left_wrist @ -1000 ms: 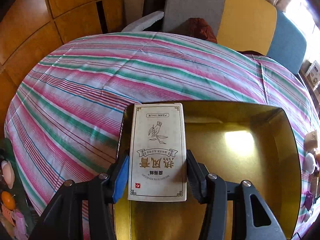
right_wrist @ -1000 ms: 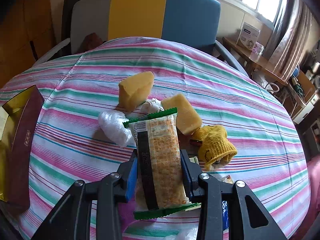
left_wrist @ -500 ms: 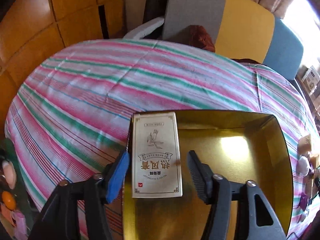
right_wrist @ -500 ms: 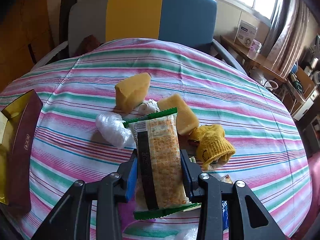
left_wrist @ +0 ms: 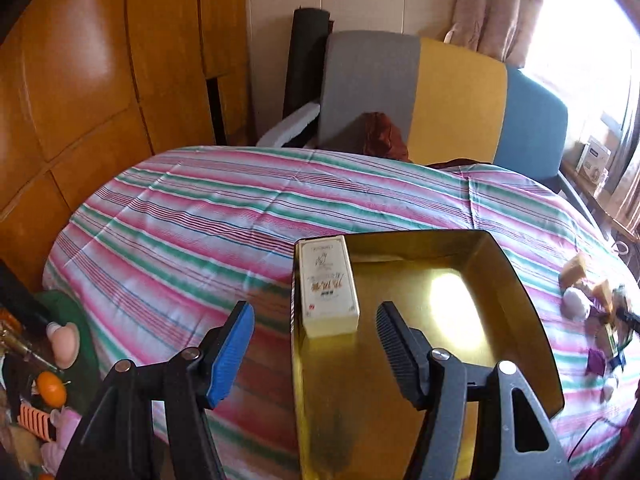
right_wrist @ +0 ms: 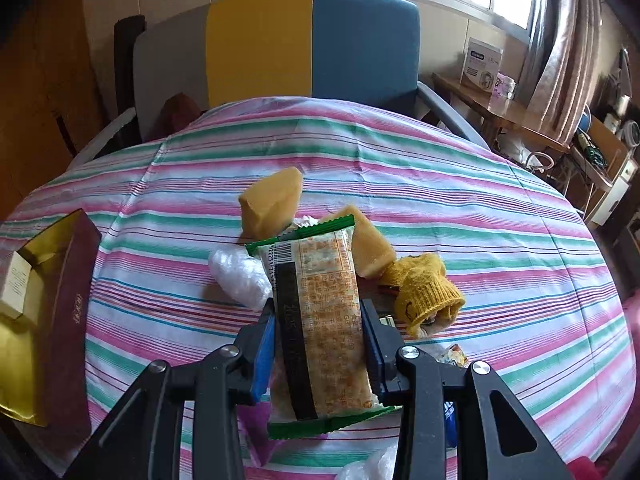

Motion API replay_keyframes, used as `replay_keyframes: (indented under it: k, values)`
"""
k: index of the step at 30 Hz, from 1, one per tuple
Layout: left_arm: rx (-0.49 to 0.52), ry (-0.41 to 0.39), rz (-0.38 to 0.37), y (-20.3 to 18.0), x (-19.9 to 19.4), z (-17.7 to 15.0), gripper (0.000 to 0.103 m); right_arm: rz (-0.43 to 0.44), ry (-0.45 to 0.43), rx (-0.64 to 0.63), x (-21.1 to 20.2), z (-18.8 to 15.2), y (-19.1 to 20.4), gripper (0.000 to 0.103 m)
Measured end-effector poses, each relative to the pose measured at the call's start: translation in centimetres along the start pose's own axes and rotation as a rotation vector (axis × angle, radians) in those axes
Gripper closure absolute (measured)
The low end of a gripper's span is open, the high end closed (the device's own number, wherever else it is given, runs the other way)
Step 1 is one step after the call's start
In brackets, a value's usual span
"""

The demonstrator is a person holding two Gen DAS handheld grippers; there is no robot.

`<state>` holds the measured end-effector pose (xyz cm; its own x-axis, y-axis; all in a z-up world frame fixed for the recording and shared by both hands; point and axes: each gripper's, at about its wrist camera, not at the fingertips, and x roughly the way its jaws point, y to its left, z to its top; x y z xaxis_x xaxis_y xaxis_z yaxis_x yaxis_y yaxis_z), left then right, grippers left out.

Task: Organize objects
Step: 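Open the left gripper to release the white box in the tray, then lower the cracker packet beside the white box and open the right gripper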

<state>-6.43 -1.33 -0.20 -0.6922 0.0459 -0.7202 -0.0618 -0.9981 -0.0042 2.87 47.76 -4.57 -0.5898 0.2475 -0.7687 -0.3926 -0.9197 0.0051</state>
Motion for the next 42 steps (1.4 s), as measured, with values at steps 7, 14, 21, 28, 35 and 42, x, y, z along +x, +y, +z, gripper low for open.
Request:
replay_keyframes:
  k: [7,14,21,28,35,42]
  values:
    - [0.001,-0.039,0.037,0.7,-2.0,-1.5,0.038,0.154,-0.018,-0.079,-4.5,0.5,8.1,0.064]
    - [0.008,-0.056,0.066,1.5,-2.6,-2.5,0.038,0.363,0.023,-0.221,-7.2,-0.1,19.7,0.064]
    - [-0.018,-0.046,0.061,3.0,-2.4,-3.2,0.038,0.463,0.153,-0.328,-6.0,-2.1,29.5,0.064]
    - [-0.047,-0.024,0.057,4.3,-1.7,-3.8,0.038,0.472,0.29,-0.361,-3.0,-3.7,34.9,0.064]
    - [-0.083,-0.002,0.076,5.9,-1.0,-4.5,0.038,0.481,0.356,-0.347,-1.7,-4.9,36.9,0.064]
    - [-0.107,-0.001,0.085,6.9,-1.0,-4.8,0.038,0.473,0.441,-0.316,0.2,-5.7,38.8,0.064]
